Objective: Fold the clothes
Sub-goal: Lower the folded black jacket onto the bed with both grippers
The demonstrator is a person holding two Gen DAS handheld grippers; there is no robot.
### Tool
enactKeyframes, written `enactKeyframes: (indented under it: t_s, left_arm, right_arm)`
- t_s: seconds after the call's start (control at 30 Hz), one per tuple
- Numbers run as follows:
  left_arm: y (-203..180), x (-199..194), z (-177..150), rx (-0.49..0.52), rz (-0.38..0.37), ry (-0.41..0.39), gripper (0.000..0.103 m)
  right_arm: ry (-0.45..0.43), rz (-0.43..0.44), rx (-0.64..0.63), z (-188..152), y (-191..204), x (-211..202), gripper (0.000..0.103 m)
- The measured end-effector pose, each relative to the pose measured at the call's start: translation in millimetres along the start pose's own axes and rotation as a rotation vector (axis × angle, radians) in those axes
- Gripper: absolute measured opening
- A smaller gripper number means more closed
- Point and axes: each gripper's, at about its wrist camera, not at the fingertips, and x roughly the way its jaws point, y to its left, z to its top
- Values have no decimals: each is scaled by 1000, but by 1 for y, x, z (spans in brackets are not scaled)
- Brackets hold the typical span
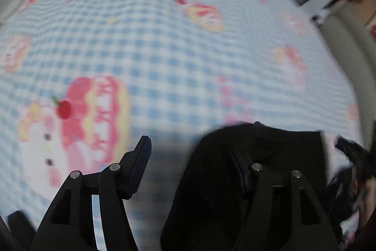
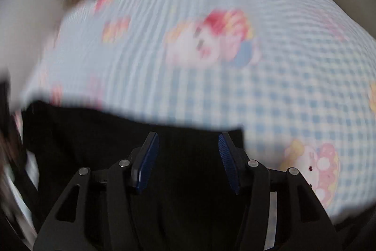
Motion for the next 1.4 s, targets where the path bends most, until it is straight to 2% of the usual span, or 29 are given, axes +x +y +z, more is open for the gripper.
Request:
enactKeyframes:
  t_s: [0.03,0.07,0.1,0.13,0.17,0.23,0.27,0.33,0.37,0.43,0.47,0.53,0.57,0.6,0.67,0.7,0.73,0.8,0.87,0.93,1.03,1.1,1.17,1.2,1.23,1.3,1.37,1.4]
  left_arm:
    - [9,-2,6,-83,-85,-2,64]
    - [20,-3,12,-190,-211,-1,67]
    - [31,-5,16,-293,-303,-12,74]
    - [41,-7,17,-388,-353,-40,74]
    - [47,-12,17,-428,-367,-67,74]
    - [37,-23,7,-336,-311,-93,72]
    - [20,-22,-2,-232,-293,-63,72]
    - [-17,-21,-28,-32,-248,-14,72]
    - [-32,-27,-53,53,-230,-4,72]
    - [-69,-21,-92,200,-249,37,71]
    - [-89,-14,-105,244,-256,58,71]
    - [-126,-8,-131,321,-270,88,66]
    - [-142,-7,-140,359,-276,83,64]
    - [-156,-5,-146,386,-280,69,58]
    - [-178,2,-152,398,-292,40,40]
    - [-187,10,-151,374,-315,56,31]
    - [-195,17,-150,350,-338,73,31]
    - [-212,32,-153,320,-351,119,31]
    - [-225,47,-162,337,-329,165,32]
    - [-224,60,-170,356,-253,197,33]
    - [-205,54,-165,328,-138,149,29]
    - [-191,43,-159,299,-77,115,29]
    - [-175,34,-153,258,-24,105,31]
    - [-165,28,-152,224,-8,94,37]
    - [-156,23,-151,196,-13,87,48]
    - [-143,18,-152,161,-32,88,54]
    - [-137,16,-154,157,-17,77,54]
    - [-137,16,-154,153,-24,72,54]
  right_arm:
    - [26,-17,-24,-9,1,5,54]
    - [52,-35,-49,-18,3,10,54]
    - [73,-3,-35,-30,3,19,54]
    - [88,12,-29,-35,2,26,54]
    - [90,-13,-35,-40,2,33,54]
    - [94,-152,-48,-47,-8,45,54]
    - [96,-223,-55,-50,-13,51,54]
    - [35,-232,-6,-48,-27,38,54]
    - [3,-234,20,-47,-34,31,53]
    - [-60,-237,71,-44,-48,18,54]
    - [-92,-239,97,-43,-55,11,56]
    - [-79,-151,116,-38,-62,8,63]
    - [-72,-105,125,-36,-65,6,63]
    - [-58,-111,110,-44,-55,8,63]
    - [-19,-102,79,-55,-42,13,69]
    - [26,-49,65,-65,-34,24,81]
    - [60,-67,6,-69,-26,34,88]
    - [123,-114,-119,-76,-9,54,87]
    - [86,-113,-143,-81,-2,49,64]
    - [57,-118,-121,-83,-8,41,42]
    - [8,-175,-80,-84,-26,28,25]
    - [1,-186,-57,-87,-37,22,24]
    - [-5,-180,-44,-91,-42,17,24]
    - [-12,-190,-55,-92,-41,14,24]
    - [-16,-199,-59,-93,-40,12,27]
    - [-25,-194,-44,-95,-43,7,29]
    - [-34,-185,-21,-96,-49,2,38]
    - [-39,-199,-5,-95,-53,-2,59]
